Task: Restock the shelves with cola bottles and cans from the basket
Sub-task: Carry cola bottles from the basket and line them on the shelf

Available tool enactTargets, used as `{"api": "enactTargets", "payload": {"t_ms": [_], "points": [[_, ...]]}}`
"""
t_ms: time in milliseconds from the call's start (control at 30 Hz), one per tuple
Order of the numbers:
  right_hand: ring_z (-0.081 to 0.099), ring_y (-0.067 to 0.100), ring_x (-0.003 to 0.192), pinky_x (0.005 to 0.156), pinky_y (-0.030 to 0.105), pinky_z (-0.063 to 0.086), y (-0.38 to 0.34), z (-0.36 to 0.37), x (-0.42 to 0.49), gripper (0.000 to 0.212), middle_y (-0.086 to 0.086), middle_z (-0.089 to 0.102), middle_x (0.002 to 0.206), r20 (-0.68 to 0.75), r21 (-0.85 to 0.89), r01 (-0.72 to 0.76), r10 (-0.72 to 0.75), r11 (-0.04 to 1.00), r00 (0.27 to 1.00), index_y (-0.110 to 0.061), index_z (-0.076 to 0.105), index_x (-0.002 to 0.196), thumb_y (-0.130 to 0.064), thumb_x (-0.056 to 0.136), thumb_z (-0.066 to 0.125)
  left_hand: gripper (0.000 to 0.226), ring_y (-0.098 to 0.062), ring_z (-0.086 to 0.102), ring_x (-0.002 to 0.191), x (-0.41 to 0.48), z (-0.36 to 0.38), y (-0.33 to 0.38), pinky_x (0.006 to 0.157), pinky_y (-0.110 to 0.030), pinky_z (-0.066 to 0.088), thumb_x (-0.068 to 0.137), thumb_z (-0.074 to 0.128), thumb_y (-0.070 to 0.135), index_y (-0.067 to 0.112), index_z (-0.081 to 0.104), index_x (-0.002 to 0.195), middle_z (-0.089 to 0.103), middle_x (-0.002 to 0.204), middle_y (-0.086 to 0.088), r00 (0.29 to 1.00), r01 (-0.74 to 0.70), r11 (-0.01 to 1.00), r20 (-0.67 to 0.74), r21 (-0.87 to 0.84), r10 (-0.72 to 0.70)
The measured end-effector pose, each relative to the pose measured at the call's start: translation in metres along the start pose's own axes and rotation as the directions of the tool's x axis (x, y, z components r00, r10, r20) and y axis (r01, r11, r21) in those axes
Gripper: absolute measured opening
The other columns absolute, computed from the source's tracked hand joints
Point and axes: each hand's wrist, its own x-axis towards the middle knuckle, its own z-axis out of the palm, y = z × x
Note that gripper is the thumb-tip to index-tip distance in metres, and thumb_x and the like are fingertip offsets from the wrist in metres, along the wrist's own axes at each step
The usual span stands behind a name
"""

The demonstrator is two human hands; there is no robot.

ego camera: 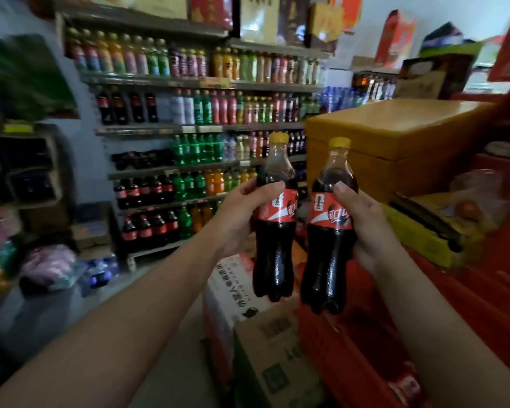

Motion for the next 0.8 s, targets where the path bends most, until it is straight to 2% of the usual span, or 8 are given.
{"api": "enactTargets", "payload": {"t_ms": [200,367,433,500,567,633,700,800], "points": [[0.069,0.016,0.074,0.067,0.029,0.058,0.029,0.109,-0.01,0.03,0.005,0.072,0.087,0.207,0.079,-0.101,0.083,0.992,0.975,-0.015,0.068,0.094,-0.032,0.07,0.071,0.03,-0.011,0.068,0.067,-0.084,-0.095,0.031,0.06,-0.026,0.053,0.064,0.073,0.029,0.02,0.066,0.091,0.071,0.075,0.006,0.968,-0.051,0.997,-0.242,0.058,0.063],[0.071,0.017,0.072,0.065,0.03,0.059,0.048,0.2,-0.031,0.041,0.007,0.074,0.085,0.353,0.143,-0.194,0.133,0.971,0.926,-0.009,0.066,0.102,-0.035,0.071,0.07,0.039,-0.016,0.069,0.074,-0.154,-0.156,0.053,0.073,-0.032,0.054,0.063,0.083,0.024,0.015,0.07,0.099,0.074,0.086,-0.002,0.904,-0.075,0.994,-0.416,0.077,0.1],[0.071,0.021,0.077,0.071,0.035,0.06,0.054,0.234,-0.043,0.04,0.009,0.074,0.088,0.413,0.153,-0.227,0.146,0.962,0.899,-0.007,0.065,0.103,-0.034,0.073,0.069,0.046,-0.017,0.07,0.076,-0.18,-0.173,0.064,0.074,-0.032,0.056,0.063,0.082,0.024,0.011,0.069,0.106,0.074,0.089,-0.004,0.869,-0.096,0.99,-0.476,0.103,0.134],[0.069,0.028,0.086,0.085,0.045,0.057,0.059,0.261,-0.053,0.05,0.016,0.072,0.099,0.454,0.146,-0.255,0.164,0.956,0.875,-0.004,0.065,0.11,-0.036,0.072,0.073,0.041,-0.017,0.07,0.074,-0.2,-0.184,0.074,0.07,-0.031,0.057,0.064,0.078,0.025,0.01,0.07,0.101,0.075,0.085,-0.004,0.836,-0.118,0.985,-0.523,0.123,0.166],[0.068,0.032,0.091,0.09,0.05,0.054,0.062,0.281,-0.06,0.057,0.021,0.069,0.106,0.5,0.125,-0.261,0.167,0.957,0.85,-0.002,0.063,0.115,-0.037,0.071,0.075,0.041,-0.017,0.07,0.075,-0.217,-0.193,0.084,0.069,-0.03,0.056,0.061,0.078,0.026,0.011,0.07,0.098,0.075,0.083,-0.003,0.807,-0.132,0.979,-0.557,0.153,0.195],[0.069,0.028,0.088,0.085,0.044,0.056,0.06,0.295,-0.062,0.052,0.018,0.071,0.103,0.547,0.1,-0.242,0.15,0.965,0.823,-0.003,0.064,0.112,-0.036,0.072,0.072,0.044,-0.018,0.071,0.08,-0.232,-0.2,0.093,0.072,-0.031,0.054,0.06,0.079,0.029,0.013,0.071,0.101,0.075,0.087,-0.003,0.791,-0.135,0.971,-0.569,0.199,0.226],[0.071,0.022,0.079,0.076,0.036,0.059,0.056,0.303,-0.062,0.04,0.009,0.074,0.09,0.581,0.081,-0.215,0.129,0.973,0.804,-0.009,0.066,0.103,-0.037,0.074,0.069,0.039,-0.019,0.072,0.083,-0.241,-0.205,0.1,0.075,-0.033,0.053,0.061,0.08,0.03,0.017,0.072,0.097,0.075,0.09,-0.003,0.78,-0.136,0.964,-0.576,0.228,0.246],[0.071,0.017,0.074,0.071,0.033,0.059,0.056,0.307,-0.059,0.027,0.002,0.074,0.081,0.604,0.055,-0.185,0.114,0.981,0.788,-0.014,0.064,0.099,-0.035,0.083,0.065,0.042,-0.021,0.071,0.089,-0.248,-0.209,0.101,0.081,-0.036,0.053,0.06,0.08,0.033,0.019,0.072,0.1,0.075,0.097,-0.004,0.769,-0.134,0.958,-0.583,0.255,0.263]]}}
